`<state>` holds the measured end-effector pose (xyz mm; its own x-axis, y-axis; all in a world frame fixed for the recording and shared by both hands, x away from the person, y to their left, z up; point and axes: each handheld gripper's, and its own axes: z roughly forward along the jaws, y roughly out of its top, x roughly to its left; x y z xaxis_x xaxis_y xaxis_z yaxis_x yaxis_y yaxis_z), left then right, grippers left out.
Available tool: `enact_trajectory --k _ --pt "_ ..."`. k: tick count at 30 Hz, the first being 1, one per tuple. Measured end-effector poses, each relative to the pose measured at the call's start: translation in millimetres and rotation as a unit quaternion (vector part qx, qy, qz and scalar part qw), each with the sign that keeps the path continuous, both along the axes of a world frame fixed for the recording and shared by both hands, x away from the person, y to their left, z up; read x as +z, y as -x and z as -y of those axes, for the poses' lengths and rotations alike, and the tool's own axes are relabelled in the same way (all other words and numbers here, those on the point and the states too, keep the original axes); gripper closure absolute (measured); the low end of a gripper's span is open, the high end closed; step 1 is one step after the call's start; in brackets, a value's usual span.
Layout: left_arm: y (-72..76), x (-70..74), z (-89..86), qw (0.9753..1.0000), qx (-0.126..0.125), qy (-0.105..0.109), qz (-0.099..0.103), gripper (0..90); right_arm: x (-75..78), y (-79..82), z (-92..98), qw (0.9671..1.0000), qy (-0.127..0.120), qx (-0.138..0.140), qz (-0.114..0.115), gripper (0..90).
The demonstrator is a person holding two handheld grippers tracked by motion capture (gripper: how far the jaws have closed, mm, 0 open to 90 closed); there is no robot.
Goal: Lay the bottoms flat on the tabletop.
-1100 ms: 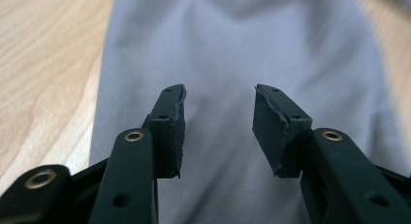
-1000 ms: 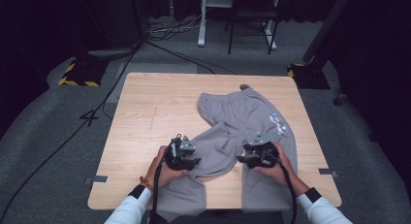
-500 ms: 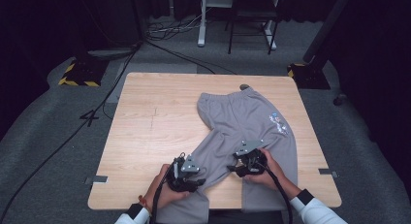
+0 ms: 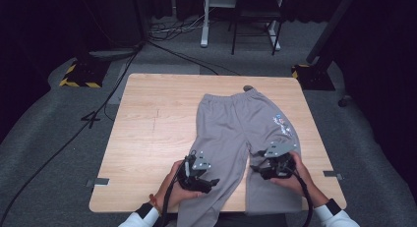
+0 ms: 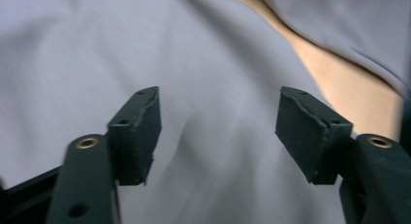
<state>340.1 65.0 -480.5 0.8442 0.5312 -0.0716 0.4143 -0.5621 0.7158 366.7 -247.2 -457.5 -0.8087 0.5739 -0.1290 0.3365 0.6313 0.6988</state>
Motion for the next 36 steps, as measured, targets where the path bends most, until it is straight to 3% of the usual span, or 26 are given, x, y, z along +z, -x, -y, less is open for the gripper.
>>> enact_trajectory --k 3,6,7,10,13,15,21,23,28,34,36 --pt "-22.3 -6.3 5.7 0.9996 0.026 -0.007 -0.009 26.5 0.8 -16.4 32.2 0.9979 -0.009 -0.063 0.008 36.0" --pt "-40.6 -13.0 6.0 0.9990 0.041 0.002 -0.019 24.7 -2.3 -31.8 64.8 0.9921 -0.027 -0.122 0.001 35.7" --pt "-45.2 -15.1 5.8 0.9986 0.047 0.002 -0.023 23.8 -4.4 -35.8 73.7 0.9899 -0.031 -0.138 -0.011 33.4" --pt "-53.7 -19.2 6.1 0.9984 0.050 0.013 -0.024 22.7 -11.2 -43.9 93.0 0.9844 -0.024 -0.173 -0.024 31.8" --pt "-59.8 -19.4 8.6 0.9977 0.060 0.016 -0.026 22.3 -16.9 -50.1 104.5 0.9805 -0.035 -0.190 -0.038 29.4" --pt "-61.7 -20.2 10.4 0.9977 0.063 0.013 -0.019 21.9 -19.5 -52.6 106.7 0.9797 -0.042 -0.191 -0.045 28.7" --pt "-64.8 -21.2 15.9 0.9973 0.069 -0.023 0.014 22.8 -29.2 -59.0 100.3 0.9806 -0.048 -0.178 -0.067 27.9" --pt "-67.6 -21.1 16.7 0.9968 0.073 -0.027 0.016 22.2 -33.5 -61.8 95.6 0.9801 -0.046 -0.177 -0.078 26.4" --pt "-84.1 -21.2 15.0 0.9956 0.089 -0.026 0.015 22.3 -36.7 -68.9 80.3 0.9838 -0.034 -0.167 -0.056 25.7" --pt "-118.3 -21.0 4.3 0.9911 0.130 -0.027 0.012 22.3 -37.5 -92.4 54.6 0.9865 -0.036 -0.151 -0.054 25.7" --pt "-130.3 -21.3 -1.3 0.9875 0.155 -0.025 0.011 22.3 -37.3 -103.4 43.5 0.9872 -0.034 -0.146 -0.054 25.7"
